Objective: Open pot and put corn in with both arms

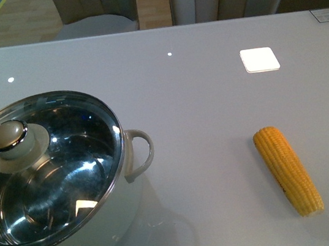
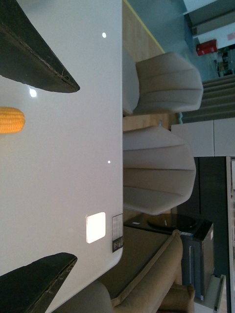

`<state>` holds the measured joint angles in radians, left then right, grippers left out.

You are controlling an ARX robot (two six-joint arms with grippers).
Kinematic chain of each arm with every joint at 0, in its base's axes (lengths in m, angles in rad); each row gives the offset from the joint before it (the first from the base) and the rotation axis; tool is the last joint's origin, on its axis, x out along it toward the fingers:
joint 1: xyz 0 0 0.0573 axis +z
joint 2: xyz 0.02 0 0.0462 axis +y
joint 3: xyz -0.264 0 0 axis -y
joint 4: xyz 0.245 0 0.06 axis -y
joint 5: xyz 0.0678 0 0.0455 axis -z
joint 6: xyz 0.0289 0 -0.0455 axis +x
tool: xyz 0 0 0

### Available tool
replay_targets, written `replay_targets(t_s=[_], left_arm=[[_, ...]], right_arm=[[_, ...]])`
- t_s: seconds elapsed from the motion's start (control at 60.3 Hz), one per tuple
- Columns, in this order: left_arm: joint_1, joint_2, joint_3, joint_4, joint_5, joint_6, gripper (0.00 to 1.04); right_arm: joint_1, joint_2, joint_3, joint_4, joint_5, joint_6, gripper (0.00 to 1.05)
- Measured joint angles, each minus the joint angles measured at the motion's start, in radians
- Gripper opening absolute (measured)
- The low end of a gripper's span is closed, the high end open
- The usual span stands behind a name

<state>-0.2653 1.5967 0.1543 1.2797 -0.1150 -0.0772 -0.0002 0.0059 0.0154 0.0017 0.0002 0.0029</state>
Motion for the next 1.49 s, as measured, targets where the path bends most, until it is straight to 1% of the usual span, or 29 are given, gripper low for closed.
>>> replay_targets(t_s=[0.166, 0.547, 0.614, 0.713, 0.979, 1.344, 1.394, 1.46, 1.493], left_arm=[[0.024, 0.203, 0.037, 0.109, -0.01, 0.029, 0.98], [0.025, 0.278, 0.042, 0.114, -0.016, 0.029, 0.98], [0.018, 0.362, 0.111, 0.111, -0.047, 0.056, 0.98], [0.008, 0.453, 0.176, 0.097, -0.046, 0.074, 0.98], [-0.011, 0.472, 0.226, 0.048, -0.063, 0.091, 0.98], [-0.019, 0.458, 0.224, 0.023, -0.096, 0.073, 0.98], [-0.019, 0.455, 0.222, 0.017, -0.096, 0.067, 0.95], [-0.019, 0.45, 0.219, 0.011, -0.096, 0.056, 0.81], [-0.019, 0.45, 0.219, 0.01, -0.096, 0.052, 0.75]], right_arm=[[0.0, 0.0, 0.0, 0.0, 0.0, 0.0, 0.96], [0.0, 0.0, 0.0, 0.0, 0.0, 0.0, 0.96], [0.0, 0.0, 0.0, 0.0, 0.0, 0.0, 0.96], [0.0, -0.001, 0.0, 0.0, 0.0, 0.0, 0.96], [0.0, -0.001, 0.0, 0.0, 0.0, 0.0, 0.96], [0.0, -0.001, 0.0, 0.0, 0.0, 0.0, 0.96], [0.0, -0.001, 0.0, 0.0, 0.0, 0.0, 0.96], [0.0, -0.001, 0.0, 0.0, 0.0, 0.0, 0.96], [0.0, -0.001, 0.0, 0.0, 0.0, 0.0, 0.96]])
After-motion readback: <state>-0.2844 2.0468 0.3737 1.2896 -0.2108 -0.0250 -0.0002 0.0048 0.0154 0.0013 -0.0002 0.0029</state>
